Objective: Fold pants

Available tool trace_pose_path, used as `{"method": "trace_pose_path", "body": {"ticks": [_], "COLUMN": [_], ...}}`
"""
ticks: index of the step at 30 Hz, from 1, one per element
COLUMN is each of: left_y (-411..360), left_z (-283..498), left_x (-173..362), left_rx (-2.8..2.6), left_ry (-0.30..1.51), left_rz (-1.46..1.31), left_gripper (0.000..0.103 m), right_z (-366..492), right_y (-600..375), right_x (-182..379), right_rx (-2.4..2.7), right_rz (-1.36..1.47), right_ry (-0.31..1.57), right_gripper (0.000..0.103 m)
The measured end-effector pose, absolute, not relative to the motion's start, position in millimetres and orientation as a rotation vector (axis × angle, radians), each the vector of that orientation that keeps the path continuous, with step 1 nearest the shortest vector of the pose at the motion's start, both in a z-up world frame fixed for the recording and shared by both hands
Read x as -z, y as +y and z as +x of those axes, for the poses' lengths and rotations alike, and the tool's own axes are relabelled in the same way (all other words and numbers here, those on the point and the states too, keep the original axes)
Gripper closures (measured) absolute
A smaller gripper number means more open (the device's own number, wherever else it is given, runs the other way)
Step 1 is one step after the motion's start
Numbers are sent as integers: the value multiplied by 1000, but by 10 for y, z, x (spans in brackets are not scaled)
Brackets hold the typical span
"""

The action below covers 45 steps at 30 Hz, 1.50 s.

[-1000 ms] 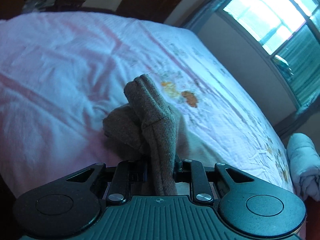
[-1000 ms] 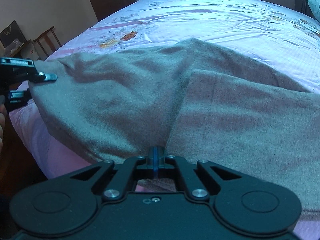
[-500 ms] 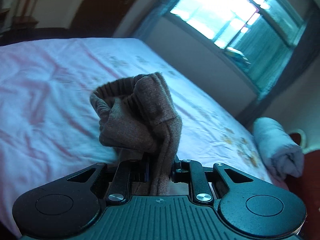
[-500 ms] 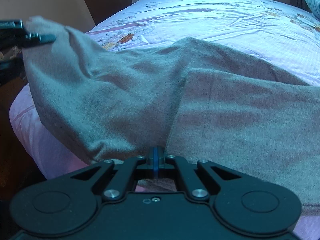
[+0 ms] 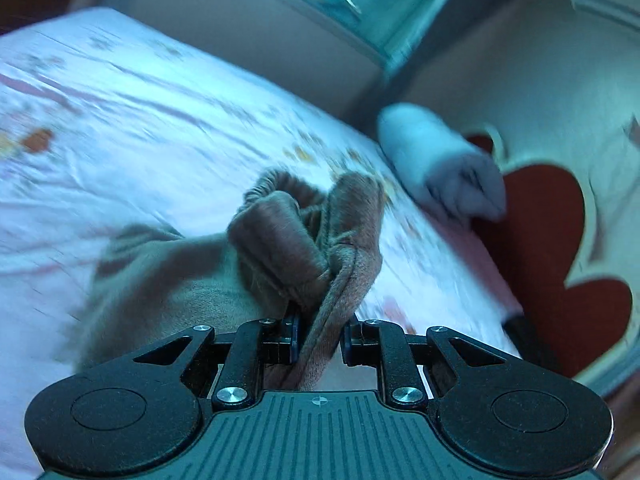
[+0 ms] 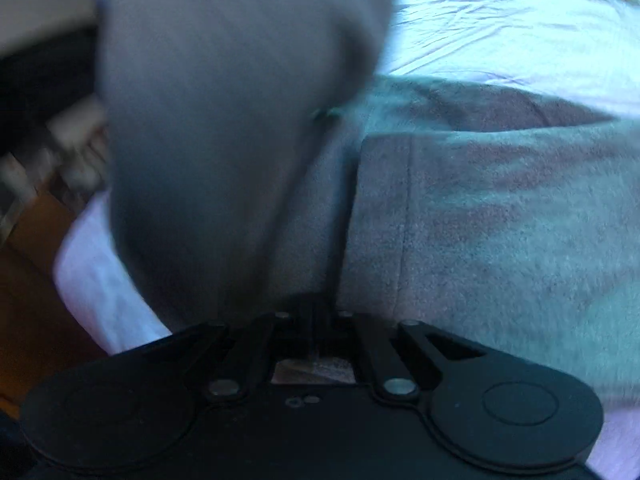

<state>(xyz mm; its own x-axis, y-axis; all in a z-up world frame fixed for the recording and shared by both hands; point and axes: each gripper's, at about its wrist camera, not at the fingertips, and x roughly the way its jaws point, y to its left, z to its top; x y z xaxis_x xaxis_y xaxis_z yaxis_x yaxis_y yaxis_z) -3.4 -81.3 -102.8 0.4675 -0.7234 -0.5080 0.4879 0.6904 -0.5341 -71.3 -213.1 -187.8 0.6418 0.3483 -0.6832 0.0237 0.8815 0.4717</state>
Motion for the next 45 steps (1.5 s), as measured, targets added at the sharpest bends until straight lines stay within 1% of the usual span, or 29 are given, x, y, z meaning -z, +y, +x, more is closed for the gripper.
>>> {"method": "trace_pose_path", "body": {"ticks": [1, 2, 3, 8, 13, 15, 17, 22, 25, 27, 30, 31, 32, 33, 34, 35, 37, 39, 42, 43, 44, 45], "left_y": [-889, -956, -1011, -1194, -1441, -1579, -1643, -1780, -1862, -1924, -2005, -2009, -2015, -2024, -2019, -2034, -2009, -1901, -1681, -1582, -1496, -1408], "left_z": [-65, -104, -134, -237, -438, -534, -582, -764, -827, -844, -914, -917, -915, -914, -920, -940, -1005, -1034, -947, -896, -838, -763], "left_x": [1068, 1097, 1115, 1228, 1316, 1355, 1390, 1410, 1405, 1441, 1448, 1421, 1394, 1366, 1345, 1324, 1267, 1179, 1042, 1013, 995, 996], "left_rx": [776, 789, 798, 816, 841, 848, 851, 876, 888, 894, 904, 898, 898, 905, 913, 918, 921, 924, 881, 859, 838, 812], "left_ry": [796, 805, 805, 831, 836, 819, 829, 817, 799, 818, 805, 801, 804, 811, 814, 809, 766, 742, 715, 714, 720, 728], "left_rz": [-325, -313, -300, -232, -127, -48, -17, 96, 158, 185, 284, 283, 277, 270, 263, 264, 283, 269, 209, 183, 160, 138], "left_gripper": [84, 84, 84, 84, 84, 84, 84, 84, 83, 83, 77, 72, 62, 56, 42, 33, 32, 32, 32, 32, 32, 32], "right_z": [-782, -851, -916, -1185, -1363, -1480, -1575, -1734, -1803, -1818, -1807, -1797, -1732, -1685, -1615, -1555, -1461, -1376, -1332, -1331, -1309, -1290], "right_y": [-2177, -2223, -2277, -2682, -3029, -3217, -3393, -3697, -3875, -3988, -4123, -4139, -4140, -4127, -4088, -4025, -3944, -3884, -3826, -3840, -3861, -3876], "right_x": [1817, 1757, 1707, 1666, 1761, 1764, 1739, 1662, 1577, 1504, 1377, 1345, 1338, 1321, 1297, 1267, 1209, 1196, 1180, 1189, 1219, 1257], "right_rx": [-190, -197, -196, -134, 0, 65, 125, 246, 303, 335, 341, 309, 276, 248, 220, 197, 158, 136, 194, 218, 241, 250], "right_rz": [481, 485, 490, 575, 613, 643, 661, 649, 641, 663, 688, 714, 728, 726, 706, 676, 654, 649, 586, 570, 559, 560], "right_ry": [834, 809, 789, 738, 764, 743, 723, 722, 686, 650, 595, 575, 576, 585, 591, 598, 612, 639, 673, 679, 698, 727], "right_gripper": [103, 97, 96, 94, 92, 90, 83, 81, 76, 75, 70, 65, 54, 47, 39, 39, 39, 33, 30, 25, 18, 15]}}
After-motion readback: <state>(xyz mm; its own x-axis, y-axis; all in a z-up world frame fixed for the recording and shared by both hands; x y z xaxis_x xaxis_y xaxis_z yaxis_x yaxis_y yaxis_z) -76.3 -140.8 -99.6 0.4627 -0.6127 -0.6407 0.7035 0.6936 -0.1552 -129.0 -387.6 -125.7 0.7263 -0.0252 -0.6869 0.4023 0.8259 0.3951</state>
